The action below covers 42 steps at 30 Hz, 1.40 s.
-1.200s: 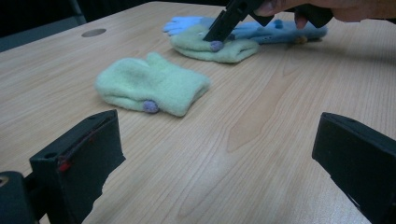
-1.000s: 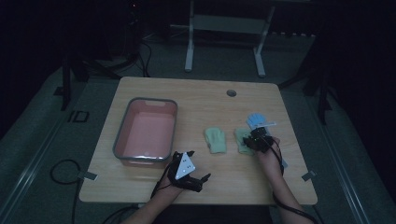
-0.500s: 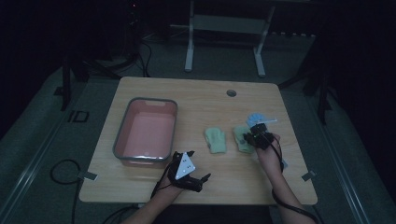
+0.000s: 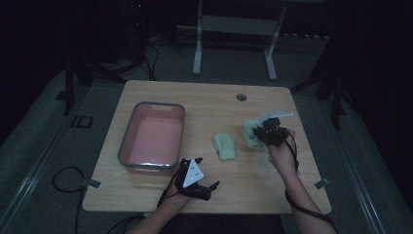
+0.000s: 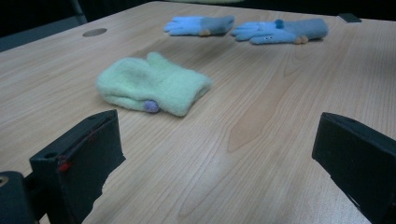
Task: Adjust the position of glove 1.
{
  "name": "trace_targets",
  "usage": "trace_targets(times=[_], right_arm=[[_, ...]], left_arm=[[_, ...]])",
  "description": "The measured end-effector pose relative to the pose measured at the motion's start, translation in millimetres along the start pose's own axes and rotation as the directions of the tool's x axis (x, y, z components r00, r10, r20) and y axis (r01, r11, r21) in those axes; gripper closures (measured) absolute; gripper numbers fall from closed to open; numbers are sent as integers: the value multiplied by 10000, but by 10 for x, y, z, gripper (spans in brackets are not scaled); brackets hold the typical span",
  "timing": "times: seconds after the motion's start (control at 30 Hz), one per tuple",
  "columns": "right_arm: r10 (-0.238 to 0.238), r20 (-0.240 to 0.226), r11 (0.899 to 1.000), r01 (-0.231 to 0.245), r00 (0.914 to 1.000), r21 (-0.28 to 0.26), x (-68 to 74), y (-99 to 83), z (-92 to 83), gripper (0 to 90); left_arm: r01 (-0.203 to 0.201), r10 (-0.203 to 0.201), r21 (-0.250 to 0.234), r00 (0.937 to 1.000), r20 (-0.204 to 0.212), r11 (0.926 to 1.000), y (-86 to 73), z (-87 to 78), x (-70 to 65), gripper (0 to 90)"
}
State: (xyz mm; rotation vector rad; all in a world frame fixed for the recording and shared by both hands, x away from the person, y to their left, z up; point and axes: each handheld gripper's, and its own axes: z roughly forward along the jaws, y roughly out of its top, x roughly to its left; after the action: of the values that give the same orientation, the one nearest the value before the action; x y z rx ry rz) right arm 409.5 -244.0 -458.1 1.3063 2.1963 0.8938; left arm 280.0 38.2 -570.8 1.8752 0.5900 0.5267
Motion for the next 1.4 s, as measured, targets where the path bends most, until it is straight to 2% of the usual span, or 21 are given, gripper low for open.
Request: trace_targets(times=[0.2,0.47,0.67,0.87,1.03,1.17,1.4], right_arm=[[-250,-214,9991,243,9995,-334,153,152,-109,829],[-400,-504,9977,372,9979,-572,381,274,-147,829],[-341,-752,9981,300,9966,-545,579,301,-68,828],[-573,-843,9978,542,9948,-385,770,273,73,828],[-493,-835,9987,482,9953,-155,827,196,208,828],[-505,-765,9986,513,9958,92,811,115,326,827],[-161,-771,9980,207,9969,589,774,-11,514,826]], left_arm=[[-15,15,14,10000,-2,10000,0,-2,1,18],[18,-18,4,10000,-6,10000,0,0,1,18],[-9,9,-1,10000,1,10000,0,-1,0,18],[-42,42,-9,10000,-40,10000,0,-1,-7,18],[-104,104,22,9999,-126,9999,1,3,-19,18],[-151,152,37,9998,-108,9999,3,6,-20,18],[-116,116,33,9998,-135,9999,2,5,-22,18]])
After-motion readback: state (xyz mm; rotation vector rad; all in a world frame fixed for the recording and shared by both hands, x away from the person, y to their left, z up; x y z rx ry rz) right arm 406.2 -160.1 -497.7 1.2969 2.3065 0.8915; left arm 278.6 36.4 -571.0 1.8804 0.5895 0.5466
